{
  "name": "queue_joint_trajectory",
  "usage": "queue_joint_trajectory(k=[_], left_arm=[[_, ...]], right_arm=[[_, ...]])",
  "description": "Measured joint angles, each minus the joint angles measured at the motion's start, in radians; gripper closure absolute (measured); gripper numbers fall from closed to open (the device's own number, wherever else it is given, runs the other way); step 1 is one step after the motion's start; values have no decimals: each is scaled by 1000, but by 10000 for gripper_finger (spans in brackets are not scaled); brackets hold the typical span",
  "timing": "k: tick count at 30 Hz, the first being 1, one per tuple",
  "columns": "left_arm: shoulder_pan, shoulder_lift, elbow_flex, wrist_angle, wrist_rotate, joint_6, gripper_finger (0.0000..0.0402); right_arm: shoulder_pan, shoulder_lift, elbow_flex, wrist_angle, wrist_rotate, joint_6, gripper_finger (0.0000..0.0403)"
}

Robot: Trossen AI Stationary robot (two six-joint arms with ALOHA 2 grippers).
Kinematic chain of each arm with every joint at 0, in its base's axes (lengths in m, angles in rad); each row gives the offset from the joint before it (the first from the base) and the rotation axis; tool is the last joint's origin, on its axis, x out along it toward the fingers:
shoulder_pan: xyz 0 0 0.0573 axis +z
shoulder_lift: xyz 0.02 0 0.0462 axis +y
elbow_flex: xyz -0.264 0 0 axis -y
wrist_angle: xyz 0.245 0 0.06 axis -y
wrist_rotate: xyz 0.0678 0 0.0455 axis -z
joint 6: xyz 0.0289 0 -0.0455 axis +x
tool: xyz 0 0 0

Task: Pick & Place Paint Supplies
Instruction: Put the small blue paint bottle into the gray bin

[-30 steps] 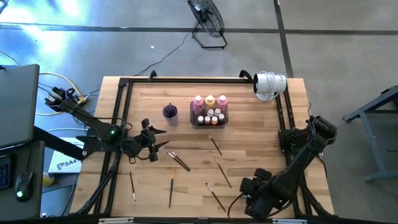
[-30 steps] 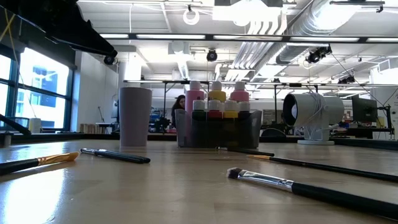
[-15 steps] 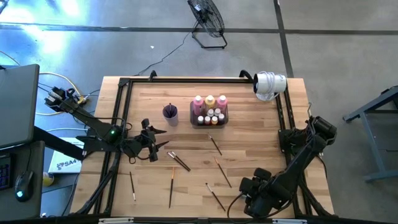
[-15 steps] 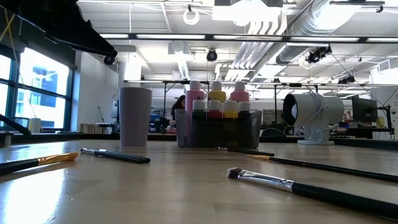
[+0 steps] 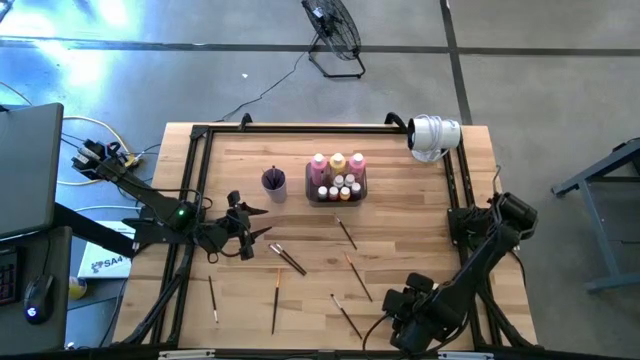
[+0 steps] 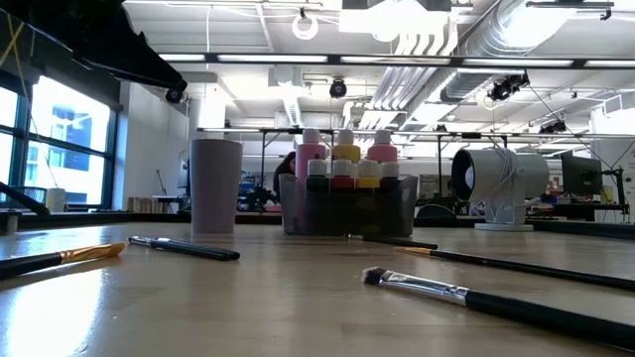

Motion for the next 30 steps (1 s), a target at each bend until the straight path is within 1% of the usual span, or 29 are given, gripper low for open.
queue_joint_trajectory(k=[4, 11, 24, 27, 30], left_arm=[[0, 0, 0, 0, 0, 0, 190], [0, 0, 0, 0, 0, 0, 190], [0, 0, 0, 0, 0, 0, 190], [0, 0, 0, 0, 0, 0, 190], [0, 0, 0, 0, 0, 0, 190]], right_arm=[[0, 0, 0, 3, 9, -1, 216], [0, 0, 0, 5, 7, -2, 246], [0, 0, 0, 7, 9, -3, 287], [0, 0, 0, 8, 9, -3, 289], [0, 0, 0, 7, 9, -3, 281]])
